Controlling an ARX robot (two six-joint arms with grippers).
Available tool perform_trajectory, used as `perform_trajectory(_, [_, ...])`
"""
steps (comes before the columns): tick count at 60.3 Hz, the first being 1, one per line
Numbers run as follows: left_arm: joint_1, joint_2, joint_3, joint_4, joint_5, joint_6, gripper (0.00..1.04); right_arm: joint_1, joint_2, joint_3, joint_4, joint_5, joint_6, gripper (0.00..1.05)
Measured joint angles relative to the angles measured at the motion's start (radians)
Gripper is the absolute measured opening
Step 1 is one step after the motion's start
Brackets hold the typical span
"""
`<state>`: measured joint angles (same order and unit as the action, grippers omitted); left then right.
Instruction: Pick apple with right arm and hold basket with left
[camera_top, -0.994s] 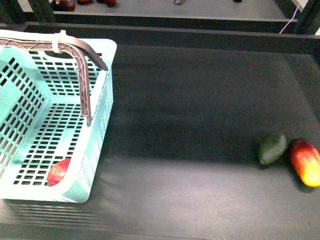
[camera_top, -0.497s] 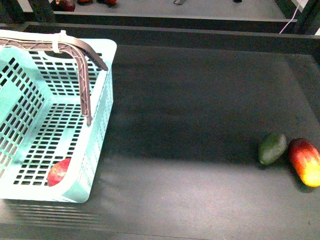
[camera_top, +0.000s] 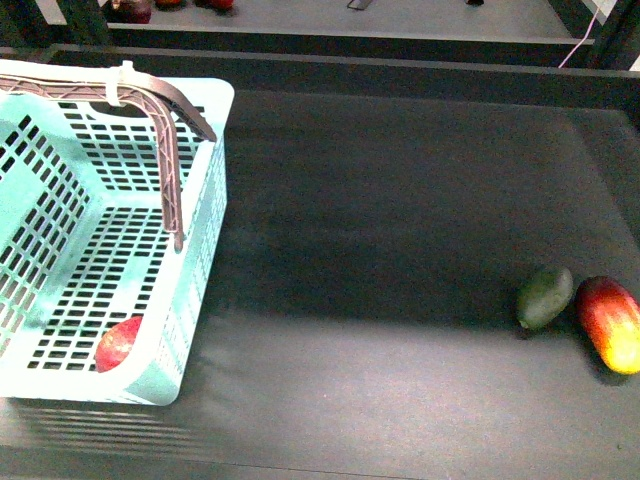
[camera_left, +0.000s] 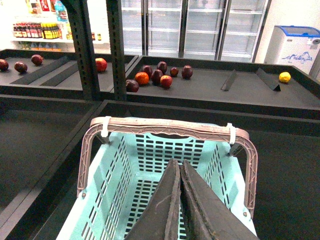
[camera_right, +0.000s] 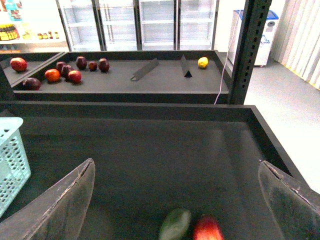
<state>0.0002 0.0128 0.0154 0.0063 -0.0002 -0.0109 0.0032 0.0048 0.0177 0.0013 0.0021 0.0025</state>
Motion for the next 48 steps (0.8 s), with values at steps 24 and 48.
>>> perform_trajectory(24, [0.000,-0.006,0.000,-0.003,0.000,0.000,0.03,0.000,0.000,0.000,0.000,0.000,0.000,0.96])
perform_trajectory(48, [0.000,-0.006,0.000,-0.003,0.000,0.000,0.24,0.000,0.000,0.000,0.000,0.000,0.000,0.96])
